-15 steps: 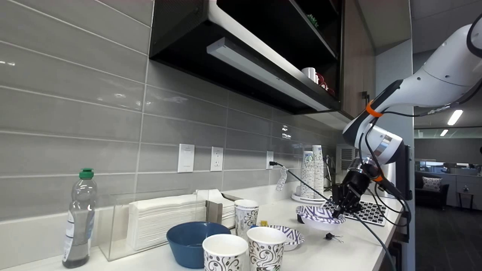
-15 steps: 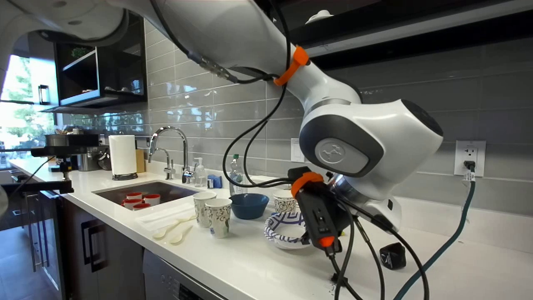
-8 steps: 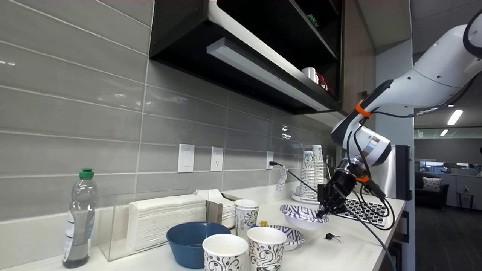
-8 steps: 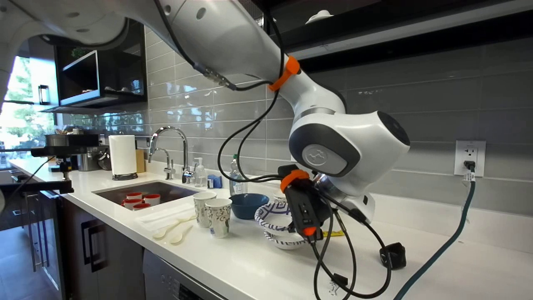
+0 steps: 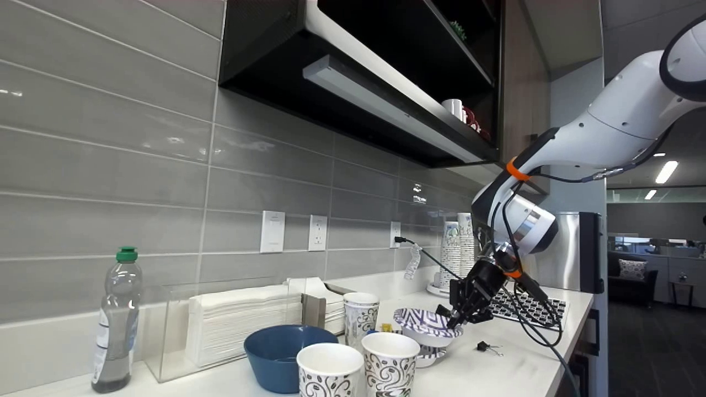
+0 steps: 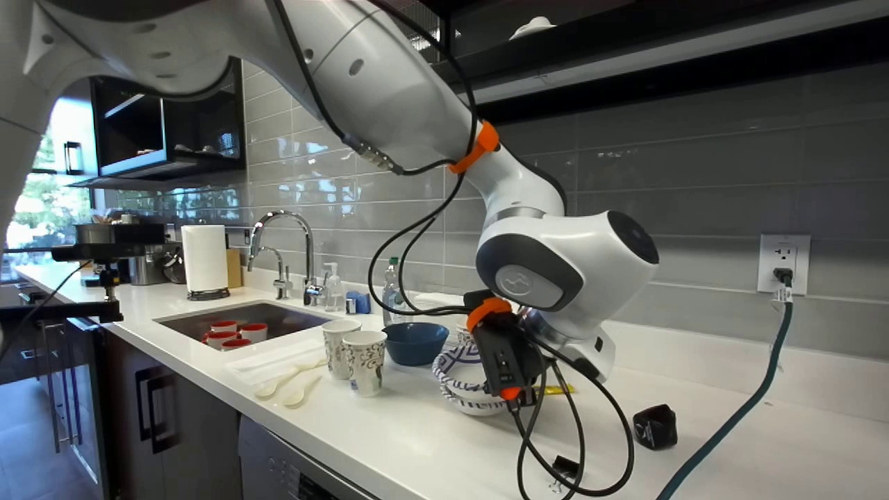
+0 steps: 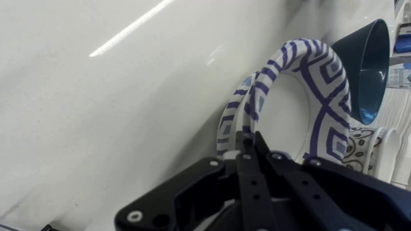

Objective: Stack the bowls together

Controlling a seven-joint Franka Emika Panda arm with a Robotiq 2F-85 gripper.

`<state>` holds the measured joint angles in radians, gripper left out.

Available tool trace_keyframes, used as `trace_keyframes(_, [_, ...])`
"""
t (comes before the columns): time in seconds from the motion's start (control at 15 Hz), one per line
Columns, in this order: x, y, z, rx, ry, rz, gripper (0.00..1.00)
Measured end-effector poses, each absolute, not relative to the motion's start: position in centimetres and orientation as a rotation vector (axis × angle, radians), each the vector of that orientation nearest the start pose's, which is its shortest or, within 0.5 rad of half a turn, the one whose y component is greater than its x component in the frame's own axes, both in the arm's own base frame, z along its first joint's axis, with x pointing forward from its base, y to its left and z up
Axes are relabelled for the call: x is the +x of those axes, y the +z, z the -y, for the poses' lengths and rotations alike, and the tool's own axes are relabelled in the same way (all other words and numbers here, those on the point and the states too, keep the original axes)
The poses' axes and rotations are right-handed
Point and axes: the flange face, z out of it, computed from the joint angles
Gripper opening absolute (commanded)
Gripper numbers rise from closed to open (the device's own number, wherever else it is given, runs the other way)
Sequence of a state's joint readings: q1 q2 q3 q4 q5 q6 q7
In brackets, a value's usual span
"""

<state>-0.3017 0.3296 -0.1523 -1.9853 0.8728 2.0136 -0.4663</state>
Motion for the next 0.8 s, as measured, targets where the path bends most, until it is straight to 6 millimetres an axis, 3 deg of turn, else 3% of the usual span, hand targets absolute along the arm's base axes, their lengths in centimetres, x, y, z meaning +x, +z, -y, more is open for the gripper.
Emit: trace_keyframes(0.8, [55.9, 27.2, 21.0, -2.369, -0.132, -0.653, 0.01])
